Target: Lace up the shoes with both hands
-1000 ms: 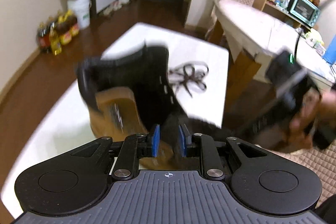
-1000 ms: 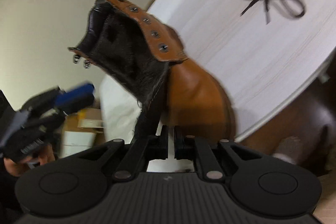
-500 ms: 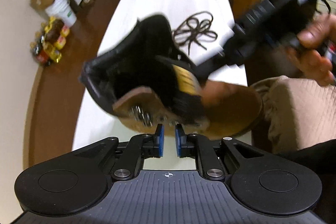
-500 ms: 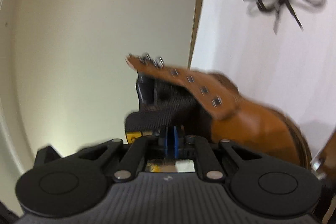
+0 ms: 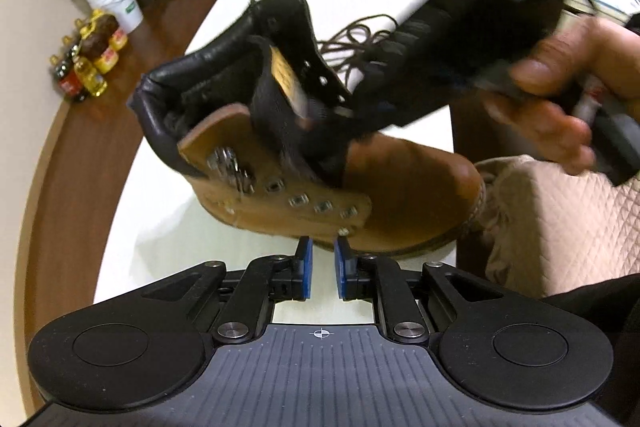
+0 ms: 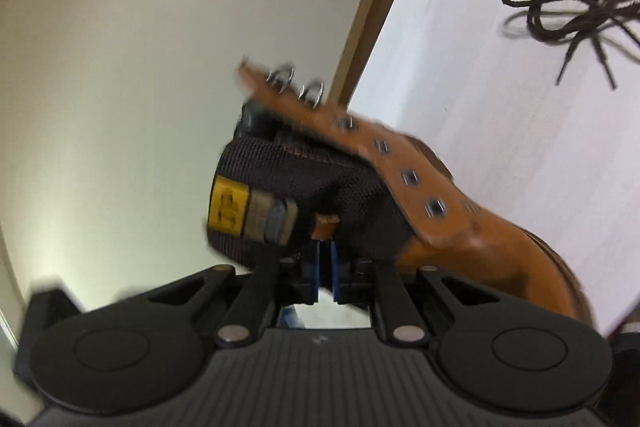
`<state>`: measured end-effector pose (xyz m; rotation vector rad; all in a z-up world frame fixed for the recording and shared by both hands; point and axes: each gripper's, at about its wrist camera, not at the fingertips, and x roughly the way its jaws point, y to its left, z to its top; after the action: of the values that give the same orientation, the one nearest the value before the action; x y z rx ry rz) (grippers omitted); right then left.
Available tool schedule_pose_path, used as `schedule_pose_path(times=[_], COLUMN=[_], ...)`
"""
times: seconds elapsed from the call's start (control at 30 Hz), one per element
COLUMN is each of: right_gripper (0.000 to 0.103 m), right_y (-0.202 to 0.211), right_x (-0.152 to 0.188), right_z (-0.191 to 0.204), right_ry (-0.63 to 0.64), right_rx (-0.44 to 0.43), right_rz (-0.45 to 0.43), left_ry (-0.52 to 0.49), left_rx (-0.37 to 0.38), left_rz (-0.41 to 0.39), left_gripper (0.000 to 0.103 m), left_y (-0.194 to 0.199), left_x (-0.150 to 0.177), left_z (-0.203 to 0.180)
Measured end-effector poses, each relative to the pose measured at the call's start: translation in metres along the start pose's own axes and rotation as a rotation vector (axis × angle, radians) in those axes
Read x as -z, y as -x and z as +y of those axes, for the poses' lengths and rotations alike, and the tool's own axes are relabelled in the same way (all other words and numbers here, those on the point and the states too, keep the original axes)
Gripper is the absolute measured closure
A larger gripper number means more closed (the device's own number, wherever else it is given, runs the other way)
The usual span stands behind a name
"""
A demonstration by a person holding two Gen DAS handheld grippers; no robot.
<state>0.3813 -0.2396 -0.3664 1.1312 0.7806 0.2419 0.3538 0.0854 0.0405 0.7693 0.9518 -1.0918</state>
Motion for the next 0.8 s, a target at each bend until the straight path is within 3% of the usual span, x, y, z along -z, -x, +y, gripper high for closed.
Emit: schedule_pose_path(times=[0.23, 0.4, 0.57, 0.7, 0.8], right_gripper=[0.103, 0.098, 0.088, 0.087, 0.087], right_y=[-0.029, -0.018, -0.009, -0.024, -0.012], right_x=[0.001, 0.005, 0.005, 0.001, 0.004], right_z=[-0.004, 0.009, 0.031, 0.033, 0.038], right_ry=[-0.046, -0.033, 0.067, 0.088, 0.130], right_rx=[0.104, 0.087, 0.042, 0.076, 0.078], right_rz=[-0.035, -0.062, -0.126, -0.105, -0.090], left_ry=[0.014, 0.035, 0.034, 0.043, 0.081], left_rx=[0.051, 0.061, 0.053, 0.053, 0.056], left_rz=[0.008, 0.000, 0.011, -0.007, -0.033], left_gripper=[0.090, 0.090, 0.090, 0.090, 0.090], left_y=[-0.001, 0.002, 0.001, 0.004, 0.007], left_x=[0.010, 0.016, 0.019, 0.016, 0.014], left_z=[-0.012, -0.013, -0.012, -0.011, -0.009])
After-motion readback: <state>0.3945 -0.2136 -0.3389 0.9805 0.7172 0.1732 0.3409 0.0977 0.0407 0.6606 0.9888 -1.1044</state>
